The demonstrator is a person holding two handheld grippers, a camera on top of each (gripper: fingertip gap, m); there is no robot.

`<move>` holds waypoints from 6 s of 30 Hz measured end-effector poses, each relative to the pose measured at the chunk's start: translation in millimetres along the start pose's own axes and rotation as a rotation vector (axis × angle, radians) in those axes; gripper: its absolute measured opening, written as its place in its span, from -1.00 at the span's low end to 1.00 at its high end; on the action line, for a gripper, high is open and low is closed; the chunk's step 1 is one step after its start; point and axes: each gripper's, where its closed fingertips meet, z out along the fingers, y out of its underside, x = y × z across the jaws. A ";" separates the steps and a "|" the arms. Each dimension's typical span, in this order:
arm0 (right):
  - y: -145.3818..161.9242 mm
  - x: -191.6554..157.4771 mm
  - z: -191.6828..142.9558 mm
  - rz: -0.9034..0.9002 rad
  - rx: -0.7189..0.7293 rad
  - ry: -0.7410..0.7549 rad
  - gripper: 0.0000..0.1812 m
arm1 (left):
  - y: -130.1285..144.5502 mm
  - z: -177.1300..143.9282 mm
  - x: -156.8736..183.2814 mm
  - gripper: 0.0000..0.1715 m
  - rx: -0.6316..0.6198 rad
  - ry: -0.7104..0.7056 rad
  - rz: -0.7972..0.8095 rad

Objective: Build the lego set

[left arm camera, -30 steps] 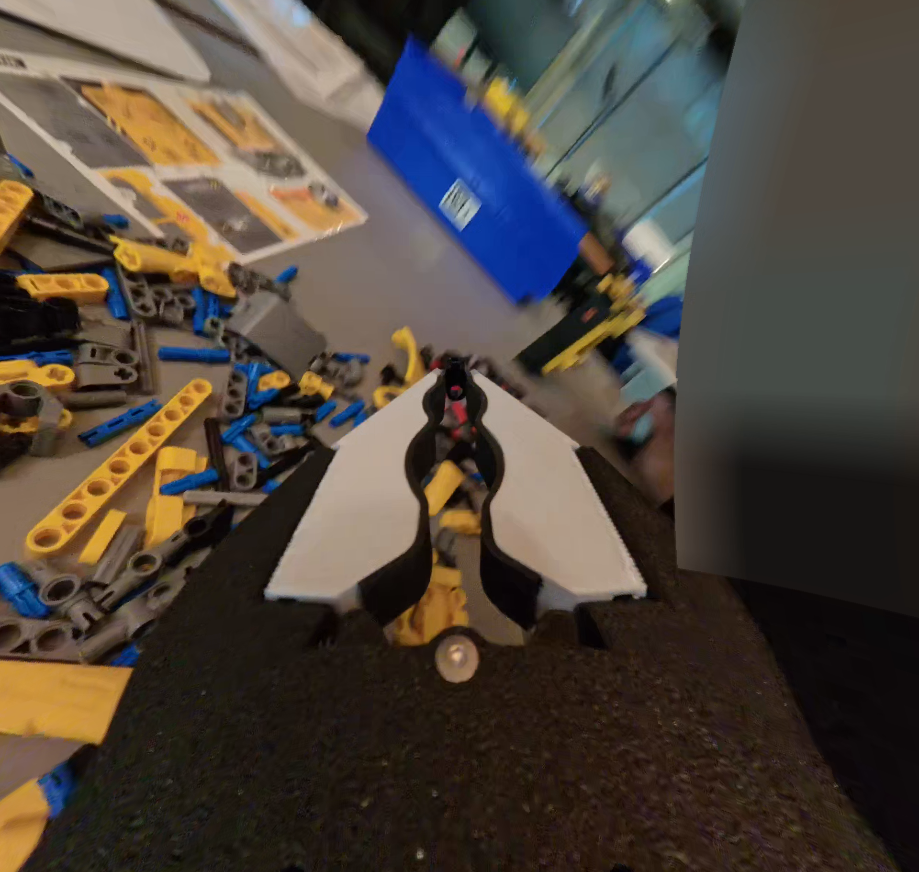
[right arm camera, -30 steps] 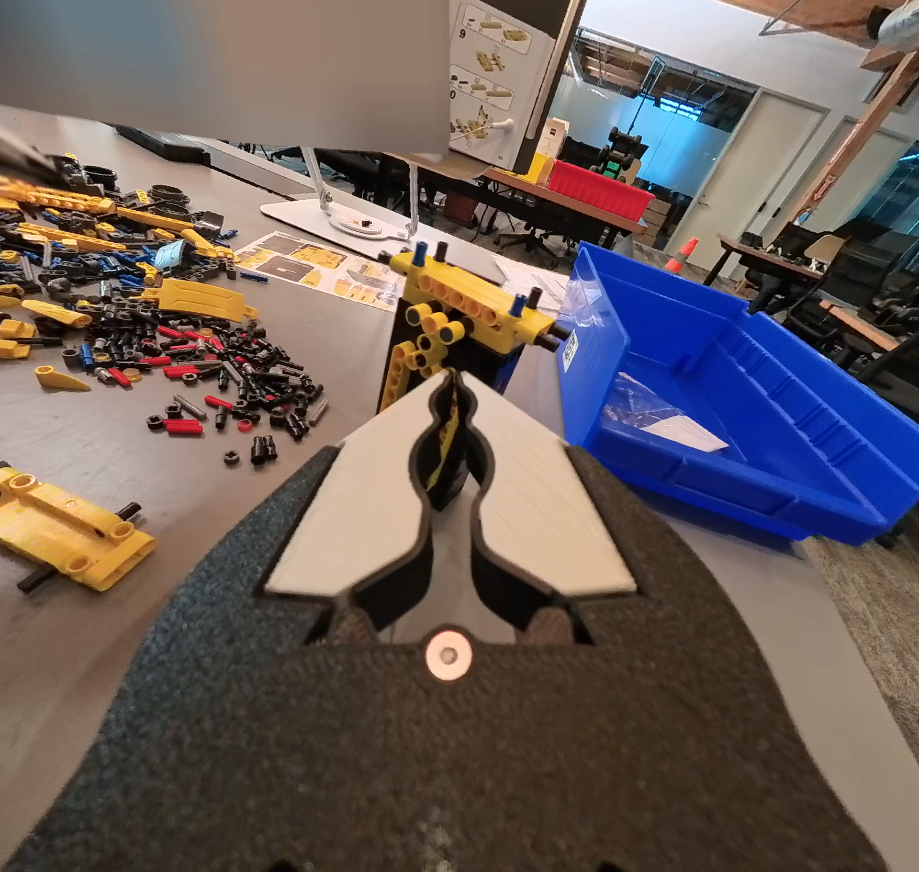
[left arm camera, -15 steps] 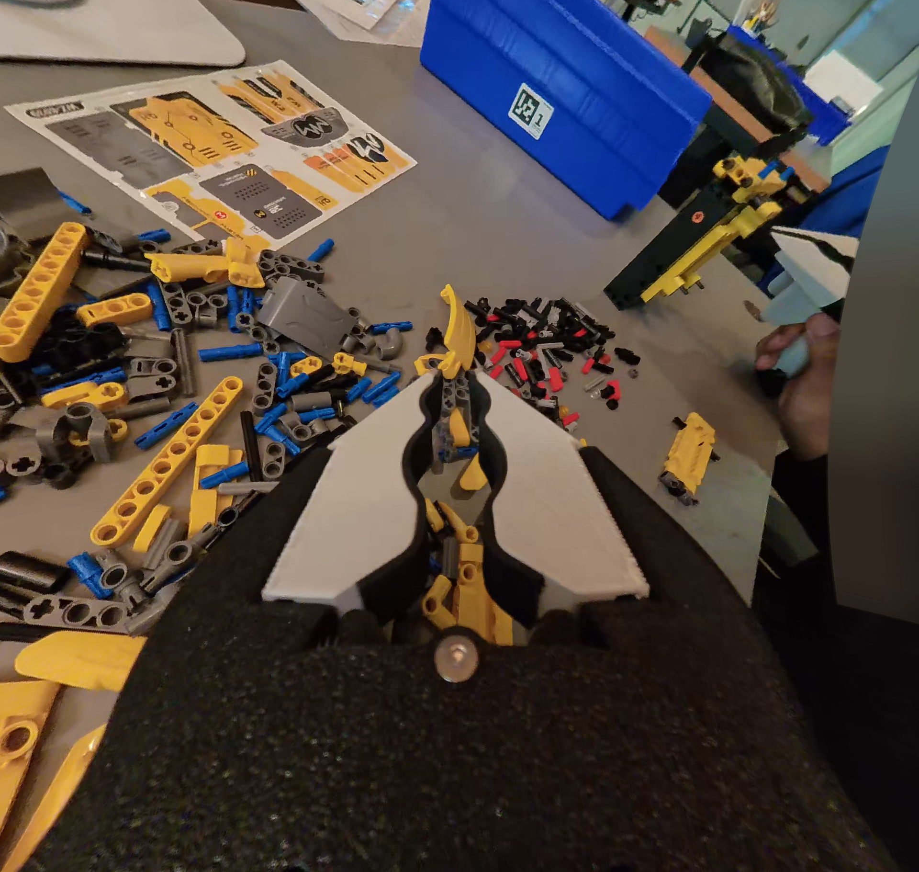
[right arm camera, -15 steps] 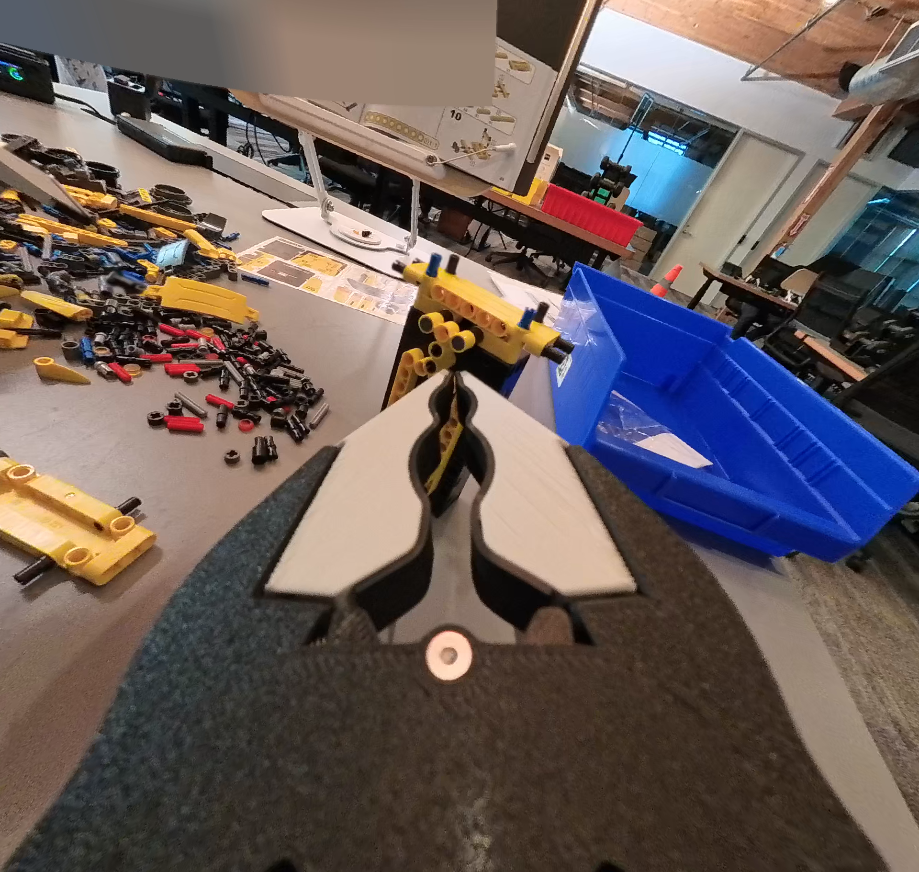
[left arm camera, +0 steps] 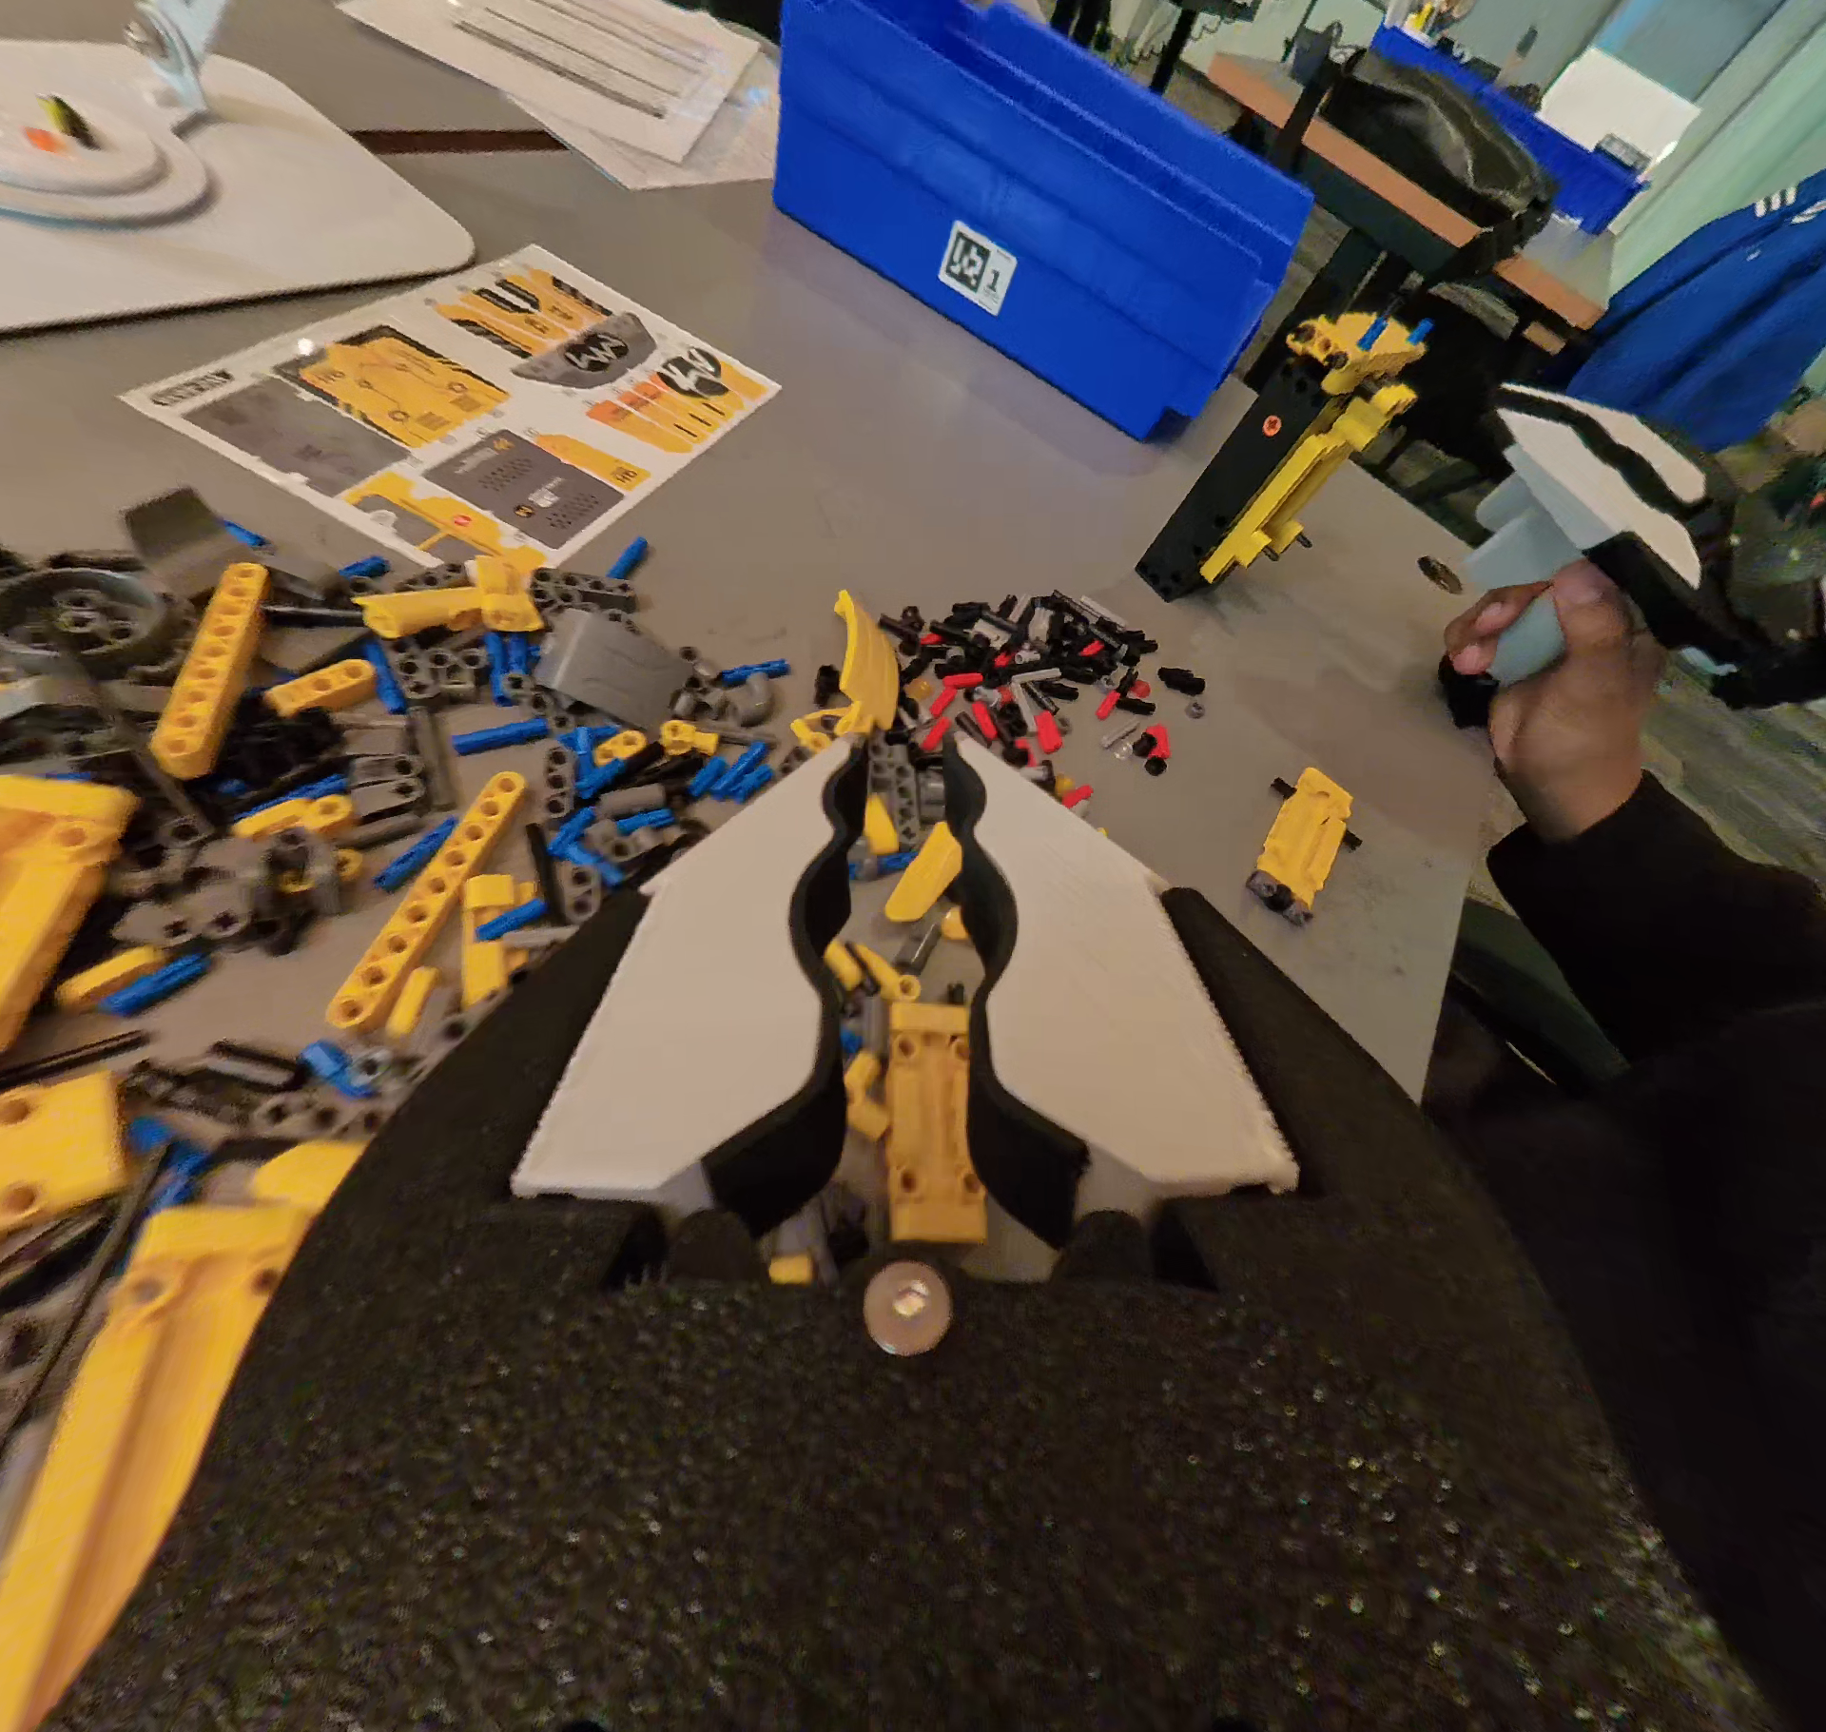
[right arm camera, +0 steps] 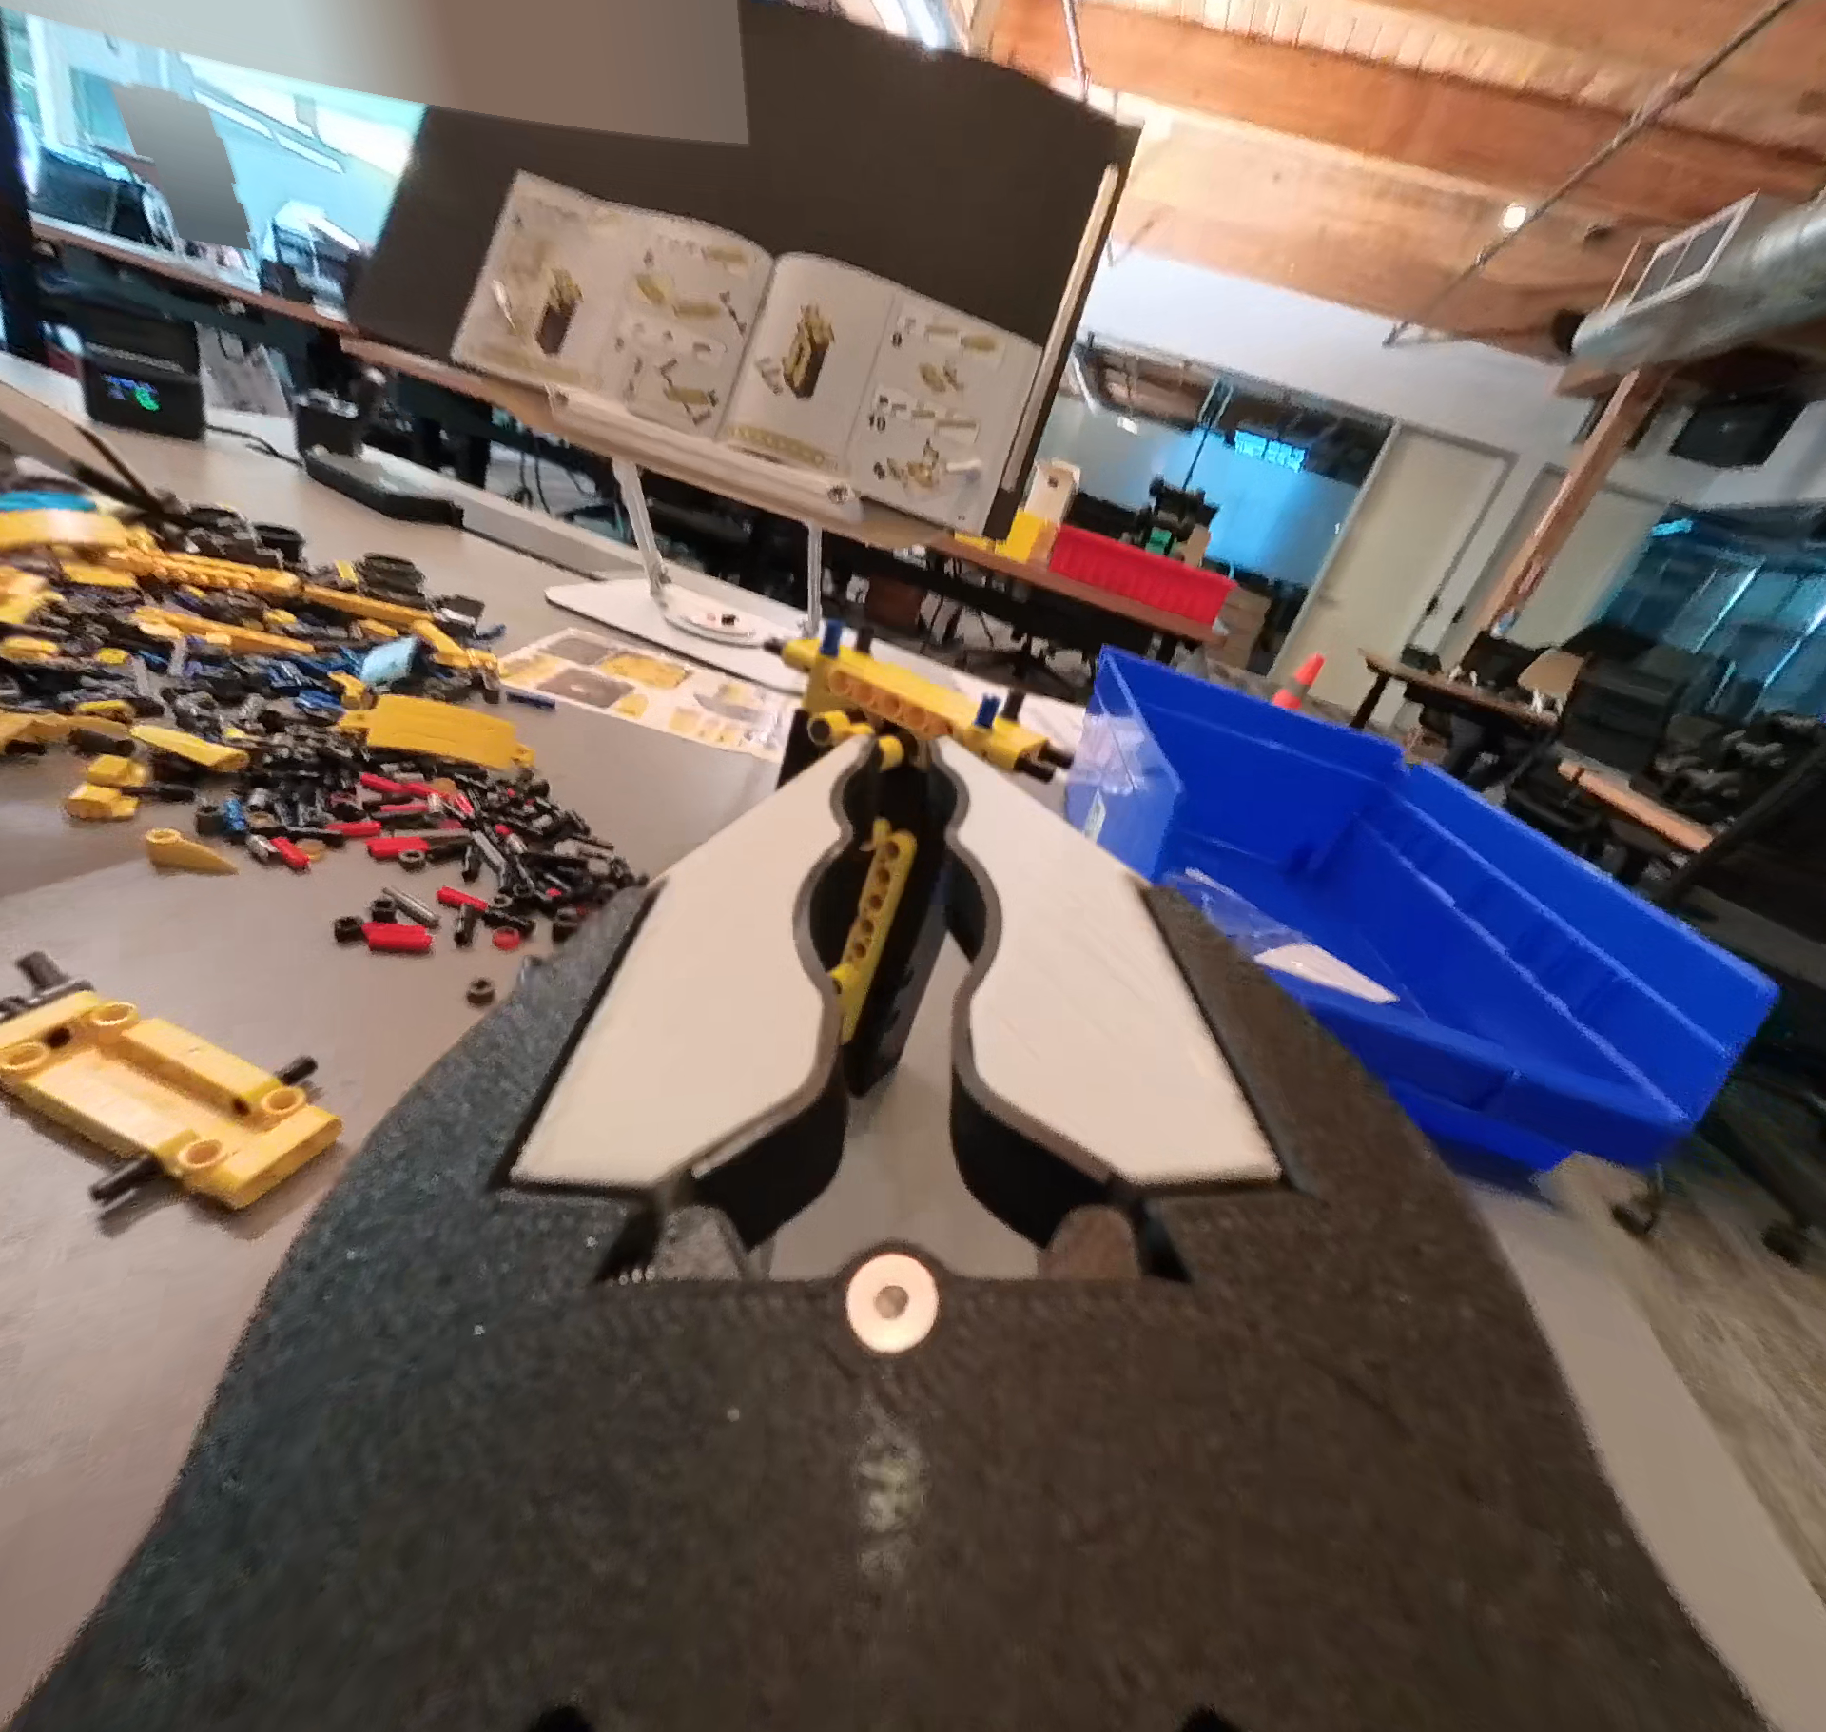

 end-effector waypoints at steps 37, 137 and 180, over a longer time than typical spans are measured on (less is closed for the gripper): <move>-84.1 -189.1 102.1 0.053 -0.011 -0.539 -0.47 | 43.3 -16.3 -133.1 -0.83 -0.396 -0.238 0.254; -45.3 -98.0 0.3 0.224 0.156 -0.299 -0.96 | 127.8 -0.7 101.9 -0.91 -0.553 0.206 0.407; -73.9 -172.7 -41.0 0.235 0.050 -0.573 -1.00 | 29.4 -128.1 131.2 -0.57 0.187 0.114 -0.016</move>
